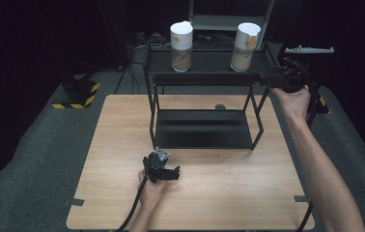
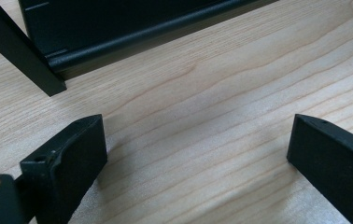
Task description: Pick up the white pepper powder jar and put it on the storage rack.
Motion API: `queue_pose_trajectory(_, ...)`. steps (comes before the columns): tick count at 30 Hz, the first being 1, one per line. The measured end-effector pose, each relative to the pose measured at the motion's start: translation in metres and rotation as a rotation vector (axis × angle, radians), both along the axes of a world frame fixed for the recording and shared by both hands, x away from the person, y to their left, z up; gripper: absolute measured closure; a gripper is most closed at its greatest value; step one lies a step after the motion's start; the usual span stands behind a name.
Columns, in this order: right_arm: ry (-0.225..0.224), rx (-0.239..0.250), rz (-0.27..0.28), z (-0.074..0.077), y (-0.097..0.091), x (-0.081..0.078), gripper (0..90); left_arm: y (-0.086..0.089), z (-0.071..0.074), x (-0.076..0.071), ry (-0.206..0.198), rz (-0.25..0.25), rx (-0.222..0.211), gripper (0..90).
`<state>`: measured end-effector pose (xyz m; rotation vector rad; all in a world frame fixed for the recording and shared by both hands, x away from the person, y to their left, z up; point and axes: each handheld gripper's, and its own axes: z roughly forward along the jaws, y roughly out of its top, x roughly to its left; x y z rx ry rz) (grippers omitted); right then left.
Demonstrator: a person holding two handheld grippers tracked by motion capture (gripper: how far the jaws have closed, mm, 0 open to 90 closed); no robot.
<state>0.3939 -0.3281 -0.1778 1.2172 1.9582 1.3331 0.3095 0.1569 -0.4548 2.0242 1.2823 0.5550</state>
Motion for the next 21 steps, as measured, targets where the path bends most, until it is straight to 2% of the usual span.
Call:
queue_pose_trajectory(7, -0.001, -0.005, -0.001, -0.009, -0.004, -0.004, 11.3, 0.0, 0.0, 0.0, -0.001, 0.0, -0.001, 4.9)
queue_pose_trajectory(21, -0.005, 0.022, -0.002, -0.021, -0.016, -0.016, 11.4, 0.0, 0.0, 0.0, -0.002, 0.001, -0.002, 4.9)
